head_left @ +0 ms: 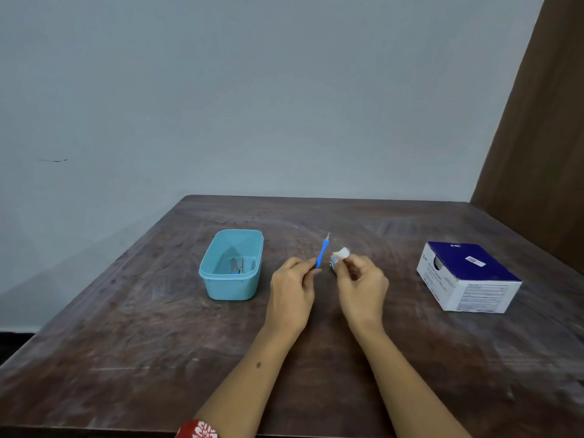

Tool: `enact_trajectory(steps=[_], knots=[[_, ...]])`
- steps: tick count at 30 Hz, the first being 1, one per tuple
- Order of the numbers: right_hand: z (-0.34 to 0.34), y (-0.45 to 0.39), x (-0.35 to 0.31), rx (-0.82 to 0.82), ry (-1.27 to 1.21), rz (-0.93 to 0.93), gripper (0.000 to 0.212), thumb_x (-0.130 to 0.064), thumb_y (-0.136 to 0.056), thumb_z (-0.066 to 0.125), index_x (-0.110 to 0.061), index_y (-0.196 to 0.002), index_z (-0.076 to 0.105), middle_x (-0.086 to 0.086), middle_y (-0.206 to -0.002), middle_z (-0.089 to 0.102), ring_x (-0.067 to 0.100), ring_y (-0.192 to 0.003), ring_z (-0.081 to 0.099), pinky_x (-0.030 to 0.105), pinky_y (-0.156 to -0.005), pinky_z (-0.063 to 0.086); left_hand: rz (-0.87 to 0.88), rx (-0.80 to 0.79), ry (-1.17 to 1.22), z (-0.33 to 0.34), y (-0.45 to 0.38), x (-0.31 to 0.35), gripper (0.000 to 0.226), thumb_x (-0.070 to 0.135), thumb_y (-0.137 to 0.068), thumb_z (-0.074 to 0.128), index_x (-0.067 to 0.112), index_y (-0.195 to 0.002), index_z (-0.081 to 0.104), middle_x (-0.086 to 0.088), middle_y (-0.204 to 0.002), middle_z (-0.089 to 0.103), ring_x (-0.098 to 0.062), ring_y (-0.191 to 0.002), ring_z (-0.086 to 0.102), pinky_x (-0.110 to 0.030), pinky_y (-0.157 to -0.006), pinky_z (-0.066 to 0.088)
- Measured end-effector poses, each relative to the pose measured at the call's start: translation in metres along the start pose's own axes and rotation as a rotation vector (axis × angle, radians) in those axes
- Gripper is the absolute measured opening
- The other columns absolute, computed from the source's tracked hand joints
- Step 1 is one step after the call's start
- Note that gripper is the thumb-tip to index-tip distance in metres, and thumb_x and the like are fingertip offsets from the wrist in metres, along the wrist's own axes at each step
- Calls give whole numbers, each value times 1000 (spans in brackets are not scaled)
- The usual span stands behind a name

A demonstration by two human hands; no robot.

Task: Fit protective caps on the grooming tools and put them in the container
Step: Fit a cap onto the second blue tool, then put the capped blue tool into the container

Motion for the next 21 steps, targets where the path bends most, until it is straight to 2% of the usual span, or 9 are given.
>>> enact_trajectory(steps=[2,5,8,12,15,17,19,21], knots=[[3,3,-7,-68,142,-164,8,-1,-82,65,-5,-81,72,8,-72,64,20,-65,59,24,-62,40,-25,-2,31,-1,-1,-2,20,4,-86,62,6,-103,71,-10,-83,65,-16,-69,59,-21,-69,47],[9,8,-12,-193,275,-288,19,5,-83,58,-5,-88,73,10,-74,62,20,-69,55,20,-64,34,-24,8,26,-2,-1,-3,21,3,-86,60,7,-104,71,-9,-81,65,-12,-68,56,-11,-65,40],[14,11,-9,-274,369,-305,16,-3,-88,57,-7,-89,72,8,-72,59,22,-71,54,22,-63,31,-12,70,50,-6,-2,-1,20,3,-86,61,6,-103,71,-9,-84,66,-9,-70,55,-8,-66,41],[12,8,-5,-222,375,-244,15,-4,-87,57,-3,-84,71,11,-73,61,27,-71,57,32,-65,42,33,174,79,-16,-4,7,18,5,-85,64,7,-101,71,-6,-82,67,-14,-70,61,-27,-65,50],[12,7,-5,-189,374,-228,14,-3,-86,58,-1,-78,69,12,-70,60,28,-67,56,33,-64,42,45,296,74,-42,-15,12,15,8,-84,66,9,-98,71,-1,-79,68,-10,-68,60,-25,-63,49],[11,5,-4,-172,364,-220,16,-5,-86,59,-1,-72,67,9,-66,57,25,-64,54,29,-61,38,-15,356,88,-66,-27,7,14,8,-84,66,9,-97,72,6,-78,68,-2,-68,61,-18,-64,50],[11,4,-2,-155,359,-204,17,-6,-86,61,-2,-70,66,5,-64,55,22,-62,52,26,-60,34,-161,332,54,-89,-42,-6,15,8,-83,66,8,-97,72,7,-78,69,2,-69,64,-14,-65,50],[9,4,0,-131,343,-186,17,-7,-85,63,-3,-69,66,1,-63,52,19,-60,50,24,-61,32,-327,219,-114,-105,-55,-22,13,7,-83,66,6,-95,72,-4,-86,73,-13,-76,68,-20,-67,48]])
Point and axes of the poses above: each hand's wrist, its own y-axis away from the middle knuckle, its own z-axis out of the palm, x = y × z, the point moved 4 cm from there along -y, towards the middle knuckle
